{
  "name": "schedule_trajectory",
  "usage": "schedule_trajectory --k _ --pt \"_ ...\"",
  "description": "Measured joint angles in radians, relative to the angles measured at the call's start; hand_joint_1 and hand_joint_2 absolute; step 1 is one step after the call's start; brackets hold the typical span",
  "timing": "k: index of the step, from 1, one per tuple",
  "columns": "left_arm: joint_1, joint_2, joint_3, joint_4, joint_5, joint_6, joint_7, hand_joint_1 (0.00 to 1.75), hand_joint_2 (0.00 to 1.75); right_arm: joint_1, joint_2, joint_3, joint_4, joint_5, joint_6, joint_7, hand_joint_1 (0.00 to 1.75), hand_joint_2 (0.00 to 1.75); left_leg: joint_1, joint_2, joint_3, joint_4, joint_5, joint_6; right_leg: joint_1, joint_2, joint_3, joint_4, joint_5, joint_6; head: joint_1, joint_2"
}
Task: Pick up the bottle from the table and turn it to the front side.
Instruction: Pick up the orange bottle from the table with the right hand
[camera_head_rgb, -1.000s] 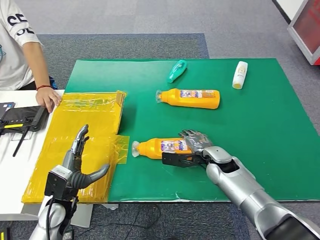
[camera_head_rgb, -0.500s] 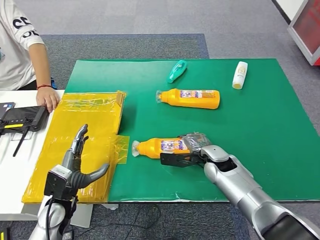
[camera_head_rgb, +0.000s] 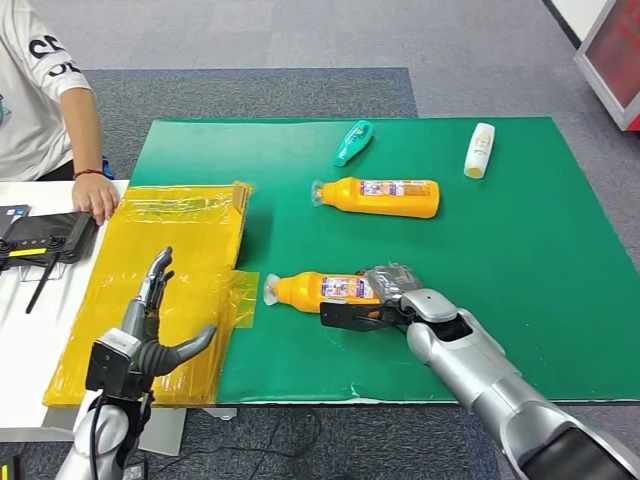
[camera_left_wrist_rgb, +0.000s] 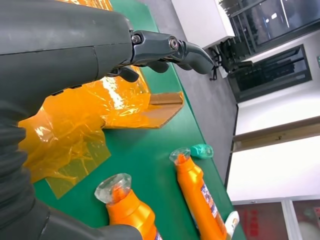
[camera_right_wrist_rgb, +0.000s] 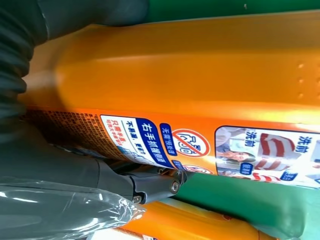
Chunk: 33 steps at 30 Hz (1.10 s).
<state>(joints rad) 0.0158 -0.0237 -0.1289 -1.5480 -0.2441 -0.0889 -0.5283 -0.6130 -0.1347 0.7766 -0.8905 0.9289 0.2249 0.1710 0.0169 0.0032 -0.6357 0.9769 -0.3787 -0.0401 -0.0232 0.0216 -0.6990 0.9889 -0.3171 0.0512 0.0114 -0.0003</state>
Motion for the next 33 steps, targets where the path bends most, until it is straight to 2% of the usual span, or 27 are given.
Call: schedule_trajectory --k 10,12,16,21,27,33 --pt "-0.006 0.000 0.003 0.000 0.000 0.000 -0.002 0.00 1.75 0.003 0.004 -0.019 0.009 -0.035 -0.013 -0.026 1.75 1.75 0.000 0.000 0.001 0.000 0.000 0.000 0.000 0.000 0.000 0.000 0.000 0.000 0.000 0.000" --pt "-0.007 0.000 0.003 0.000 0.002 0.000 -0.011 0.00 1.75 0.014 -0.001 -0.046 0.009 -0.116 -0.024 -0.097 1.75 1.75 0.000 0.000 0.001 0.000 0.000 0.000 0.000 0.000 0.000 0.000 0.000 0.000 0.000 0.000" --pt "-0.011 0.004 0.003 0.004 0.019 0.001 -0.041 0.00 1.75 0.084 -0.041 -0.148 -0.026 -0.372 -0.015 -0.316 1.75 1.75 0.000 -0.001 0.000 0.000 0.000 0.001 0.000 -0.001 0.001 0.000 -0.001 0.001 0.000 0.000" --pt "-0.015 0.015 0.002 0.015 0.038 0.000 -0.062 0.00 1.75 0.195 -0.108 -0.276 -0.101 -0.616 0.071 -0.477 1.75 1.75 0.000 -0.003 -0.002 0.000 -0.002 0.002 0.000 -0.003 0.001 0.000 -0.003 0.003 0.000 0.000" --pt "-0.024 0.022 -0.006 0.030 0.053 -0.003 -0.072 0.00 1.75 0.292 -0.133 -0.415 -0.169 -0.867 0.185 -0.604 1.75 1.75 -0.001 -0.003 -0.002 0.000 -0.003 0.002 -0.001 -0.003 0.000 0.000 -0.003 0.002 0.000 0.000" --pt "-0.024 0.025 -0.014 0.034 0.056 -0.003 -0.072 0.00 1.75 0.355 -0.111 -0.504 -0.229 -1.003 0.258 -0.633 1.75 1.75 0.000 -0.003 -0.002 0.000 -0.003 0.002 -0.001 -0.003 0.000 0.000 -0.004 0.002 0.000 0.000"
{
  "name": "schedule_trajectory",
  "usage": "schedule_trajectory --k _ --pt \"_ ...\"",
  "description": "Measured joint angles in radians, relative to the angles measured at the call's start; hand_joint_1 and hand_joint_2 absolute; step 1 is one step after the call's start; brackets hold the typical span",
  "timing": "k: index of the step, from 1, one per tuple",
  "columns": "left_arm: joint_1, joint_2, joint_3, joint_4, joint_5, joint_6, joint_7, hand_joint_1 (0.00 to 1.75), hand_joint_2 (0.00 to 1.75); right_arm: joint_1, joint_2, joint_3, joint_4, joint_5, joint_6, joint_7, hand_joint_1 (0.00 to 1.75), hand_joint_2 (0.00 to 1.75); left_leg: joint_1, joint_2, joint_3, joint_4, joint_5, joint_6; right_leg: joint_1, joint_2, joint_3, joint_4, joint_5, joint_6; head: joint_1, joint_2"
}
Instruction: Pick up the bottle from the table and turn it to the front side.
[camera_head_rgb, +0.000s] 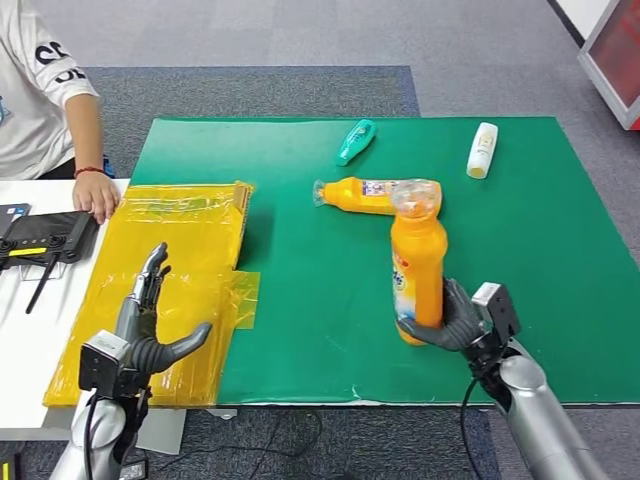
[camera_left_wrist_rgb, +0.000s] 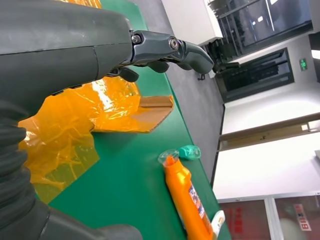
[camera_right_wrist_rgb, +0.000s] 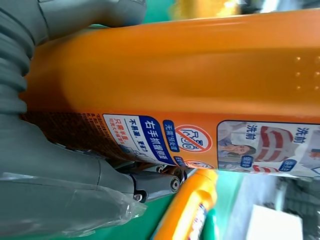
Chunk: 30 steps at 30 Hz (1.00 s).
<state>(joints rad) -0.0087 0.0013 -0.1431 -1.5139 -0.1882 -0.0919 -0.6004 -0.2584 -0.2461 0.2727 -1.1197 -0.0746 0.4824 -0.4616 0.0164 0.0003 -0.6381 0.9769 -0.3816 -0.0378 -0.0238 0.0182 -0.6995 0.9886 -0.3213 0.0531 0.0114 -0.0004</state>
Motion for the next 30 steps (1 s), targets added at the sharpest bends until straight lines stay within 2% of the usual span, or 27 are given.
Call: schedule_trajectory --k 4,13,23,30 --pt "0.000 0.000 -0.001 0.000 0.003 0.000 0.000 0.00 1.75 0.028 0.031 -0.048 -0.042 -0.071 0.042 -0.011 1.75 1.75 0.000 0.000 0.000 0.000 0.000 0.000 0.000 0.000 0.000 0.000 0.000 0.000 0.000 0.000" --pt "-0.011 0.000 -0.004 0.008 0.035 -0.037 0.008 0.00 1.75 0.047 0.095 -0.067 -0.096 -0.081 0.074 -0.006 1.75 1.75 0.000 0.000 0.000 0.000 0.001 0.000 0.000 0.000 0.000 0.000 0.000 0.000 0.000 0.000" --pt "-0.050 0.000 -0.019 0.039 0.051 -0.055 0.014 0.00 1.75 0.035 0.174 -0.005 -0.101 -0.002 0.009 0.006 1.75 1.75 0.000 0.000 0.000 0.000 0.001 0.000 0.000 0.000 0.000 0.000 0.000 0.000 0.000 0.000" --pt "-0.057 0.000 -0.024 0.049 0.045 -0.052 0.029 0.00 1.75 0.041 0.214 0.034 -0.116 0.132 -0.174 0.021 1.75 1.75 0.000 0.000 -0.001 0.000 0.001 0.000 0.000 0.000 -0.001 0.000 0.000 0.000 0.000 0.000"
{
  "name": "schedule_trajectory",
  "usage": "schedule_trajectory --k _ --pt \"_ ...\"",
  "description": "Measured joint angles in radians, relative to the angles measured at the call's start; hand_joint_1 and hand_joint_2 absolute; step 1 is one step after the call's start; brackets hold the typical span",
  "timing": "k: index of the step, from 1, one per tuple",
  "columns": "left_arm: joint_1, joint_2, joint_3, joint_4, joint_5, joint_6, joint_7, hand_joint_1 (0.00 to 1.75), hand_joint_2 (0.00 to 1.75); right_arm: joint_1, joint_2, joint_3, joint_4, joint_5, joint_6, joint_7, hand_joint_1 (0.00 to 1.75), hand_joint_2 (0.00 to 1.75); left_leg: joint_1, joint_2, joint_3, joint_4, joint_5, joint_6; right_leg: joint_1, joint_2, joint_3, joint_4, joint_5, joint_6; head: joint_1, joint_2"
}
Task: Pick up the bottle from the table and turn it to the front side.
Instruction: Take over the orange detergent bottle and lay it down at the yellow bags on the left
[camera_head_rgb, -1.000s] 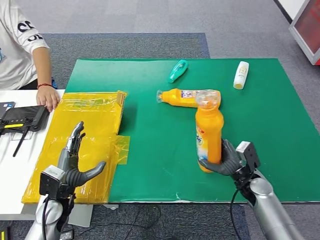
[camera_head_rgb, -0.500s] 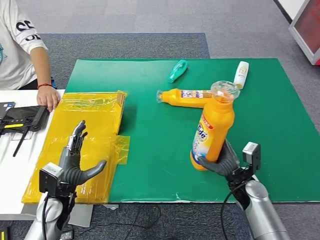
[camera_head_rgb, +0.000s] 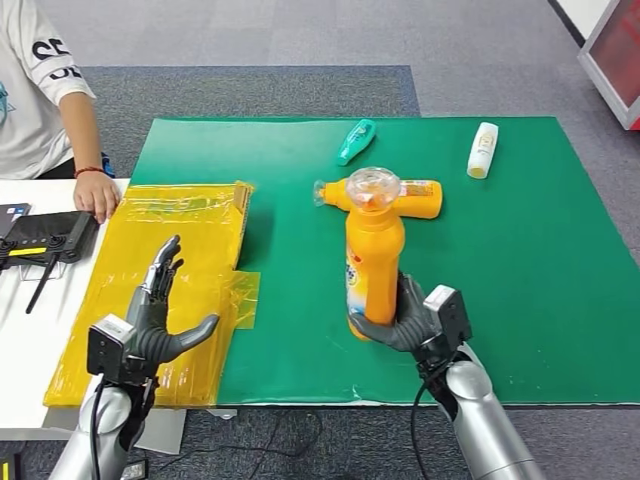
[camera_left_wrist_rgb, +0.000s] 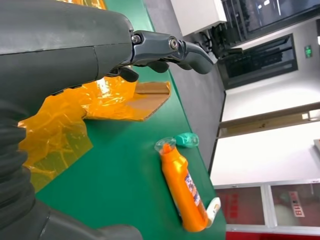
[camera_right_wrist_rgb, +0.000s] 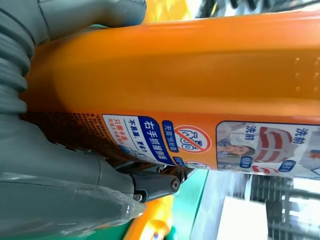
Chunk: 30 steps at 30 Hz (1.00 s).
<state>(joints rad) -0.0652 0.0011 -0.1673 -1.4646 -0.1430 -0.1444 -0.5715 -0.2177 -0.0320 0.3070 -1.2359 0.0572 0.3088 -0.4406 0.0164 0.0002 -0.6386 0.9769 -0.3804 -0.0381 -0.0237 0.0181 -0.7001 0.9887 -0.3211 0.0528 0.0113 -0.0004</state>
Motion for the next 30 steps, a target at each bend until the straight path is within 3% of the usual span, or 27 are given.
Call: schedule_trajectory --k 4,7,19,30 --pt "0.003 0.000 0.000 0.000 -0.007 0.004 0.017 0.00 1.75 0.023 0.031 0.016 -0.040 0.106 -0.170 0.027 1.75 1.75 0.000 0.000 0.000 0.000 0.000 0.000 0.000 0.000 0.000 0.000 0.000 0.000 0.000 0.000" --pt "0.006 0.000 0.000 0.000 -0.011 0.004 0.024 0.00 1.75 0.036 0.050 0.023 -0.061 0.134 -0.223 0.045 1.75 1.75 0.000 0.000 0.000 0.000 0.000 0.000 0.000 0.000 0.000 0.000 0.000 0.000 0.000 0.000" --pt "-0.012 0.002 0.001 0.004 -0.016 -0.008 0.022 0.00 1.75 0.036 0.076 0.047 -0.067 0.125 -0.206 0.042 1.75 1.75 0.000 0.000 0.000 0.000 0.000 0.000 0.000 0.000 0.000 0.000 0.000 0.000 0.000 0.000" --pt "-0.167 0.044 -0.001 0.050 0.049 -0.191 0.003 0.00 1.75 -0.018 0.103 0.126 -0.033 0.099 -0.141 0.034 1.75 1.75 0.000 0.000 0.000 0.000 0.002 -0.002 0.001 0.000 0.000 0.000 0.001 -0.001 0.000 0.000"
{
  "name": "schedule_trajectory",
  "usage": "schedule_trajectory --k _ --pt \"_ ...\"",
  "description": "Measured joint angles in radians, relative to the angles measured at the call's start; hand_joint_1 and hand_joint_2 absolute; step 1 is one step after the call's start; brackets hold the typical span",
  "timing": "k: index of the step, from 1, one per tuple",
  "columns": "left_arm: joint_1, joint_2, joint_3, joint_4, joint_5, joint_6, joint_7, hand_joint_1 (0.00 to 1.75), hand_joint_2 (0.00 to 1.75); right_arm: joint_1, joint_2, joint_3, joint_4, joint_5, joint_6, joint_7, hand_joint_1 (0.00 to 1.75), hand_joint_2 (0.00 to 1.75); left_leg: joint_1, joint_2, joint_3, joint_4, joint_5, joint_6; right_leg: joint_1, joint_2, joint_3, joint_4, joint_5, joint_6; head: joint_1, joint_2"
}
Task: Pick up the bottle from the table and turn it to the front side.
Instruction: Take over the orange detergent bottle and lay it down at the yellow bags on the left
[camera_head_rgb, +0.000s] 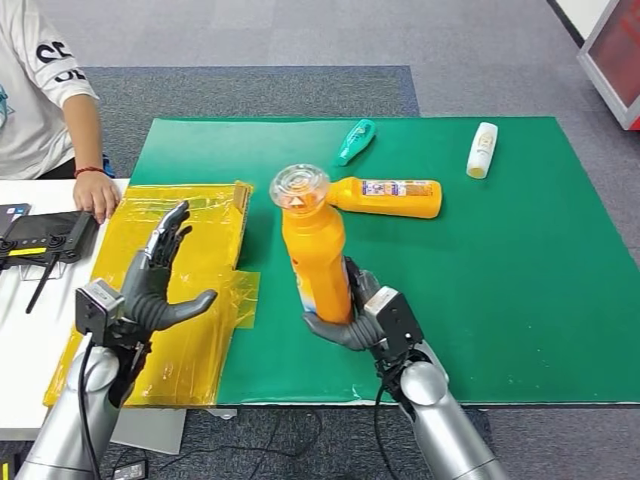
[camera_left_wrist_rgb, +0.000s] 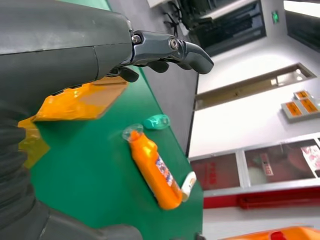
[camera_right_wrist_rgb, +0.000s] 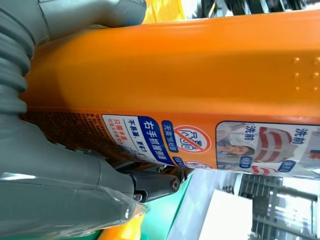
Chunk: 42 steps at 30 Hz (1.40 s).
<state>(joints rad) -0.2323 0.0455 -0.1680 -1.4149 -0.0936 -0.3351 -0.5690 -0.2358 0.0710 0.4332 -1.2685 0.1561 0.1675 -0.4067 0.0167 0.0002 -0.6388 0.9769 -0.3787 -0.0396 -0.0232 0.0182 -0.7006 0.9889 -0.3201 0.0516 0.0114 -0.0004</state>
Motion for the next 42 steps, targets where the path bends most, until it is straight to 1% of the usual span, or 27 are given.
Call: schedule_trajectory --k 8,14,16,19,21,26,30,35,42 --pt "-0.071 0.009 -0.008 0.037 0.068 -0.085 0.027 0.00 1.75 -0.023 0.016 0.058 0.036 0.002 0.006 0.004 1.75 1.75 0.000 0.000 0.000 0.000 0.000 0.000 0.000 0.000 0.000 0.000 0.000 0.000 0.000 0.000" --pt "-0.091 0.009 -0.012 0.061 0.127 -0.137 0.050 0.00 1.75 -0.031 0.023 0.083 0.064 0.005 0.002 0.004 1.75 1.75 0.000 0.000 -0.001 0.000 0.000 0.000 0.000 0.000 -0.001 0.000 0.000 0.000 0.000 0.000" --pt "-0.098 0.010 -0.015 0.072 0.201 -0.196 0.087 0.00 1.75 -0.036 0.024 0.089 0.073 0.008 0.000 0.004 1.75 1.75 0.000 0.000 -0.001 0.000 0.000 0.000 0.000 0.000 -0.001 0.000 0.000 0.000 0.000 0.000" --pt "-0.115 0.015 -0.028 0.106 0.386 -0.329 0.179 0.00 1.75 -0.051 0.028 0.099 0.086 0.028 -0.018 0.003 1.75 1.75 0.000 0.000 -0.001 0.000 0.000 0.000 0.000 0.000 -0.001 0.000 0.000 0.000 0.000 0.000" --pt "-0.127 0.018 -0.038 0.130 0.465 -0.370 0.222 0.00 1.75 -0.059 0.031 0.106 0.094 0.055 -0.047 0.003 1.75 1.75 0.000 0.000 -0.001 0.000 0.000 0.000 0.000 0.000 -0.001 0.000 0.000 0.000 0.000 0.000" --pt "-0.146 0.029 -0.066 0.173 0.583 -0.405 0.308 0.00 1.75 -0.074 0.038 0.117 0.112 0.124 -0.131 0.006 1.75 1.75 0.000 0.000 -0.001 0.000 0.000 0.000 0.000 0.000 -0.001 0.000 0.000 0.000 0.000 0.000" --pt "-0.155 0.038 -0.093 0.202 0.647 -0.425 0.353 0.00 1.75 -0.087 0.041 0.117 0.124 0.145 -0.160 0.006 1.75 1.75 0.000 0.000 -0.001 0.000 0.000 0.000 0.000 0.000 -0.001 0.000 0.000 0.000 0.000 0.000" --pt "-0.163 0.047 -0.119 0.237 0.672 -0.427 0.368 0.00 1.75 -0.102 0.046 0.117 0.138 0.155 -0.169 0.006 1.75 1.75 0.000 0.000 -0.001 0.000 0.000 0.000 0.000 0.000 -0.001 0.000 0.000 0.000 0.000 0.000" --pt "-0.168 0.050 -0.133 0.264 0.679 -0.425 0.373 0.00 1.75 -0.106 0.048 0.119 0.153 0.163 -0.172 0.006 1.75 1.75 0.000 0.000 -0.001 0.000 0.000 0.000 0.000 0.000 -0.002 0.000 0.000 0.000 0.000 0.000"
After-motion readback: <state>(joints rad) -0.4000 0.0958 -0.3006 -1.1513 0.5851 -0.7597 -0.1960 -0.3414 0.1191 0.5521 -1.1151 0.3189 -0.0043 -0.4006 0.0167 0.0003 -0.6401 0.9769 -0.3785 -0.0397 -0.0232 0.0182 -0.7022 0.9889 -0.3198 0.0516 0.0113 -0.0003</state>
